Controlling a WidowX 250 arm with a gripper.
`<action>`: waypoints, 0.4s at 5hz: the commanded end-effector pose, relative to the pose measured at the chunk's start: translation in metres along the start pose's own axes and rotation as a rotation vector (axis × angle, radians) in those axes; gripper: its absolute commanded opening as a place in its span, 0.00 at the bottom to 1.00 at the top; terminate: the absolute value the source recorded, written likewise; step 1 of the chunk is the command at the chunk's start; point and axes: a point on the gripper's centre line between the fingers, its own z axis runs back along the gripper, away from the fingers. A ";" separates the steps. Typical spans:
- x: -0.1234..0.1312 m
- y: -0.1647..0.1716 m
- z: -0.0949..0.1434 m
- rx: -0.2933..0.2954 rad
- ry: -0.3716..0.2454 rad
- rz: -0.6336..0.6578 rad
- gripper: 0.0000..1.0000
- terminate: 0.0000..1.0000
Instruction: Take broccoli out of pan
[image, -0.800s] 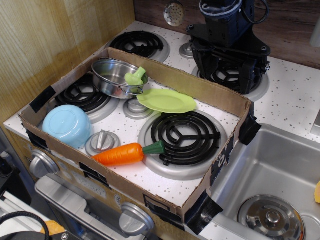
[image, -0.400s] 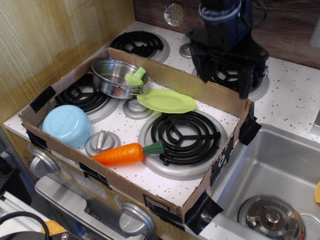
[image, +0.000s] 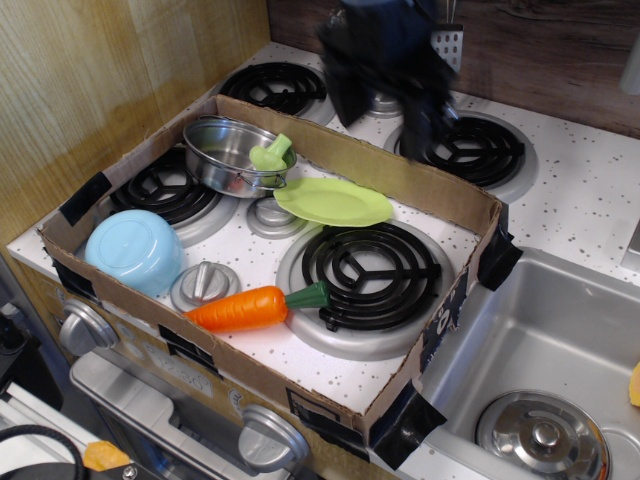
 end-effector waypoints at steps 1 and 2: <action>0.017 0.072 0.023 0.109 -0.065 -0.101 1.00 0.00; 0.017 0.095 0.017 0.090 -0.045 -0.133 1.00 0.00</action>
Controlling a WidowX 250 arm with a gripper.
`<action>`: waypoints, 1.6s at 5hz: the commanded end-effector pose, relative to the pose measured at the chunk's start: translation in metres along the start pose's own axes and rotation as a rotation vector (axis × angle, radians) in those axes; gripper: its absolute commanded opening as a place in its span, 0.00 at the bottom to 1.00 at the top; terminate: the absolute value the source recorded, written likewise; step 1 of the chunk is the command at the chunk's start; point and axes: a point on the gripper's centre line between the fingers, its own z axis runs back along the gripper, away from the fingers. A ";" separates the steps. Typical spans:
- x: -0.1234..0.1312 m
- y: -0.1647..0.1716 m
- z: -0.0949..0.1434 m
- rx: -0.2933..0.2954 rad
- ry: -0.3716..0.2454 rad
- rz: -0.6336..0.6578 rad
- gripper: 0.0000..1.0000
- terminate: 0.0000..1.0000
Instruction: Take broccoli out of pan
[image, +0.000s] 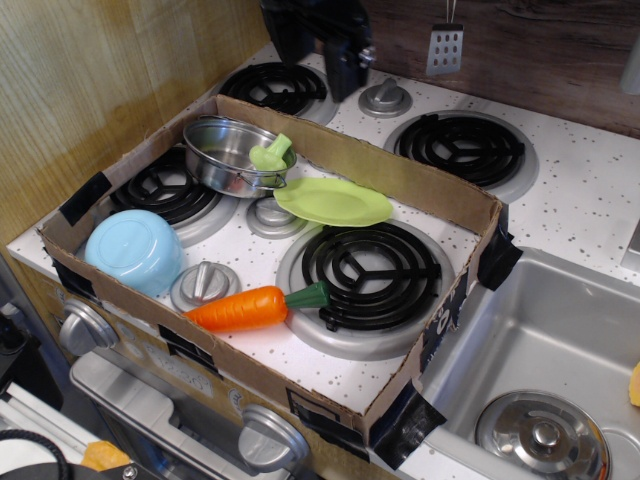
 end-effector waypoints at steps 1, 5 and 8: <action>0.000 0.044 -0.006 0.021 0.017 -0.017 1.00 0.00; -0.023 0.067 -0.060 -0.006 -0.011 0.120 1.00 0.00; -0.036 0.070 -0.088 -0.029 -0.070 0.092 1.00 0.00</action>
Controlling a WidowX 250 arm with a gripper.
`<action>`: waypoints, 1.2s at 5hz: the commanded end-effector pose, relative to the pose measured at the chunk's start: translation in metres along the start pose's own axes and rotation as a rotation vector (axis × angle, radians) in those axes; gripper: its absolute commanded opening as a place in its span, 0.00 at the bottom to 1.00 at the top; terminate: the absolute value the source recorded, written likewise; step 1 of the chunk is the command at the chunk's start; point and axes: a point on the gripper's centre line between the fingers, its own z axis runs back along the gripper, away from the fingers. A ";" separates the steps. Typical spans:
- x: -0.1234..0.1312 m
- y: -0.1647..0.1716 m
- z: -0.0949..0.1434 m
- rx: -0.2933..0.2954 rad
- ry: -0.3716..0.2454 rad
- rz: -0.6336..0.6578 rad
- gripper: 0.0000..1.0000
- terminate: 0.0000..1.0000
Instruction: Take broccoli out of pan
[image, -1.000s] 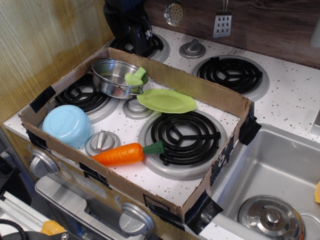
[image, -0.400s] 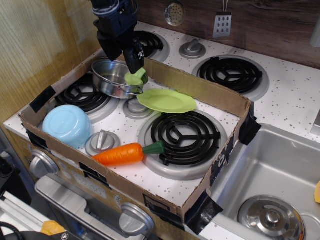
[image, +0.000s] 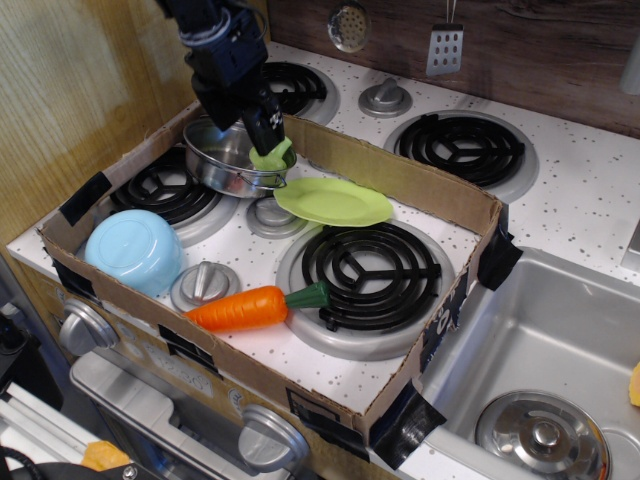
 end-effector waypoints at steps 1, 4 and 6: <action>0.004 0.010 -0.004 0.038 -0.081 -0.037 1.00 0.00; 0.005 0.009 -0.018 0.006 -0.087 -0.029 1.00 0.00; 0.010 0.009 -0.001 0.026 -0.079 -0.051 0.00 0.00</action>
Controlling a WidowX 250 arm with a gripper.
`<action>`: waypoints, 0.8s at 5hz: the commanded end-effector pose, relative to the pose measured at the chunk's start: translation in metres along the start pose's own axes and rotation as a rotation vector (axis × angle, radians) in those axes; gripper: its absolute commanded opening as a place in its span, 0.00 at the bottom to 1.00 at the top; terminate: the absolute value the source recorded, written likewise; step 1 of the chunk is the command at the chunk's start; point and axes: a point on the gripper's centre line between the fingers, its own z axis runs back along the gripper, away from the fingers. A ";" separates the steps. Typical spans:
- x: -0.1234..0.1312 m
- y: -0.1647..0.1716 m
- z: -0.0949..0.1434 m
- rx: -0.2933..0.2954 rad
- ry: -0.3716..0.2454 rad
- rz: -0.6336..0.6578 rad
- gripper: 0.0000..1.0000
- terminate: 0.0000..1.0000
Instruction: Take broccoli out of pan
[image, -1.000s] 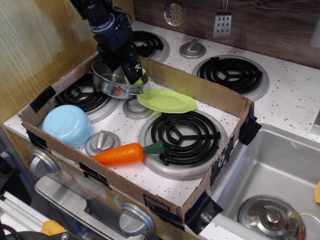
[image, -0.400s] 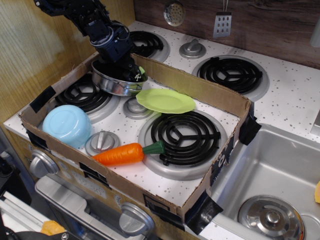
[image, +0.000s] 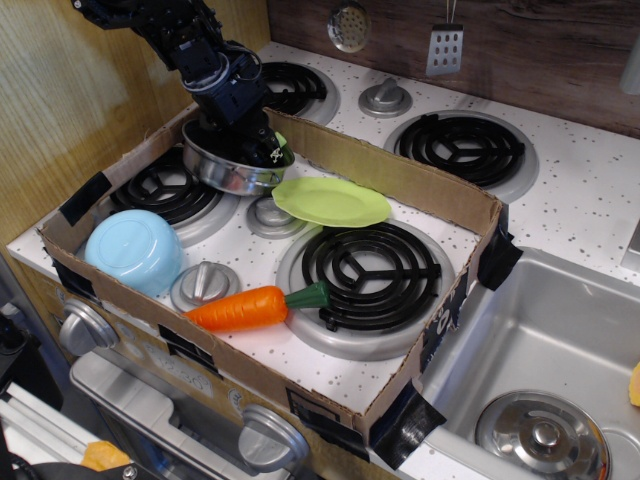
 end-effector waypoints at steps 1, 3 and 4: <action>0.029 0.007 0.041 0.045 -0.019 -0.045 0.00 0.00; 0.049 0.008 0.086 0.115 0.039 -0.064 0.00 0.00; 0.038 0.003 0.110 0.164 0.052 -0.033 0.00 0.00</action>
